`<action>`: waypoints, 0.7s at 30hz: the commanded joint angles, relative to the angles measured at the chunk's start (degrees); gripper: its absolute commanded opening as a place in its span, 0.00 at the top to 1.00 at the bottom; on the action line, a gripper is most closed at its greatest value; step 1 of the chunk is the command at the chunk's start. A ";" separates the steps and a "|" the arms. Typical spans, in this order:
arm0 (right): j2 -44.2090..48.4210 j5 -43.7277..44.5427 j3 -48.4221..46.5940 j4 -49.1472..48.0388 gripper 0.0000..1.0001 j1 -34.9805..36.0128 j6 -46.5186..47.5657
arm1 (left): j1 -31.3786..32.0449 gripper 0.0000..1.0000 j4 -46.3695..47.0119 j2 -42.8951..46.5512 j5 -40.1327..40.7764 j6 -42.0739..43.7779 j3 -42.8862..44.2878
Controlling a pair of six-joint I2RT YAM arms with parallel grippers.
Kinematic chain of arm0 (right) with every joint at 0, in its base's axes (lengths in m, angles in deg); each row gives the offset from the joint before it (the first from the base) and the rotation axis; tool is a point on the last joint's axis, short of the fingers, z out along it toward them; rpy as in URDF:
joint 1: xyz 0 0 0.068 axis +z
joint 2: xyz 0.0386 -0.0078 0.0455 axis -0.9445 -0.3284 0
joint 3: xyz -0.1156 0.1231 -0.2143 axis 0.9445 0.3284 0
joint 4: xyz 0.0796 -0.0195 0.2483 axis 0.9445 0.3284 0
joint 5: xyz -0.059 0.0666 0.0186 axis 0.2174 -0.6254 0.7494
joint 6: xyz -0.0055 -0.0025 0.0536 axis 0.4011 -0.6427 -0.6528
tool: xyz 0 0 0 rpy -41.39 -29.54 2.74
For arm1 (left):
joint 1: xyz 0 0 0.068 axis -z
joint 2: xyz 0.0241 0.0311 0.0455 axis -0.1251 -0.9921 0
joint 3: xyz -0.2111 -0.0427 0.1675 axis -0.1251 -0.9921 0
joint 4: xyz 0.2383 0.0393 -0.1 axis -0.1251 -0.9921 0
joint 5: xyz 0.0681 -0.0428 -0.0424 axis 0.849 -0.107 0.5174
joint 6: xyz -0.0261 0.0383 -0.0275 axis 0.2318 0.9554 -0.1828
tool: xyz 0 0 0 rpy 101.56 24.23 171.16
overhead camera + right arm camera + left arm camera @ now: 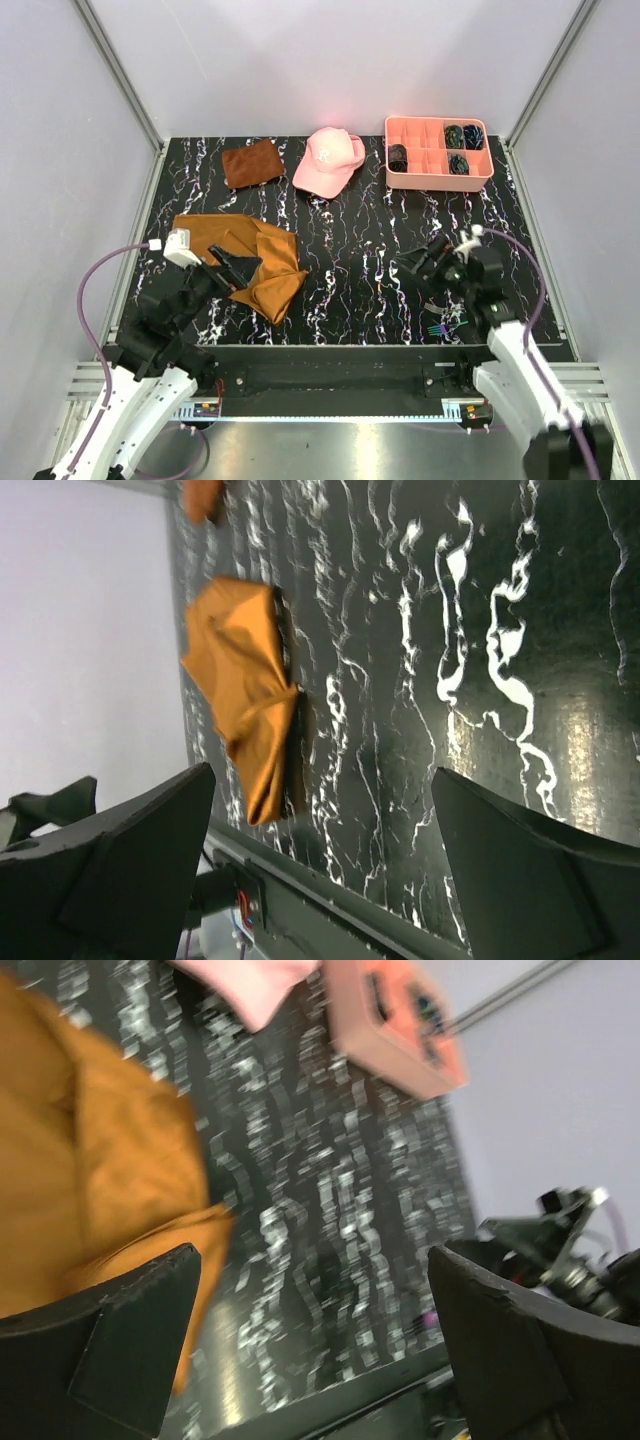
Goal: Fold the napkin into a case and place the utensils inside
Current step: Move the crumpled napkin to the center of the board.
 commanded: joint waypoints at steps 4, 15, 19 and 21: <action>-27.50 9.33 -19.84 -6.23 0.00 18.06 4.47 | -0.19 0.01 -19.38 1.31 11.81 -2.35 4.89; -71.19 27.36 -63.86 14.77 0.00 42.10 5.60 | -0.19 0.01 -31.96 1.58 21.66 -11.08 9.36; -78.93 30.79 -69.61 19.98 0.00 44.56 11.74 | -0.19 0.01 -33.55 0.18 23.69 -12.32 10.42; -80.96 29.48 -71.80 22.43 0.01 45.09 13.07 | -0.19 0.01 -33.63 -2.10 23.69 -12.67 10.69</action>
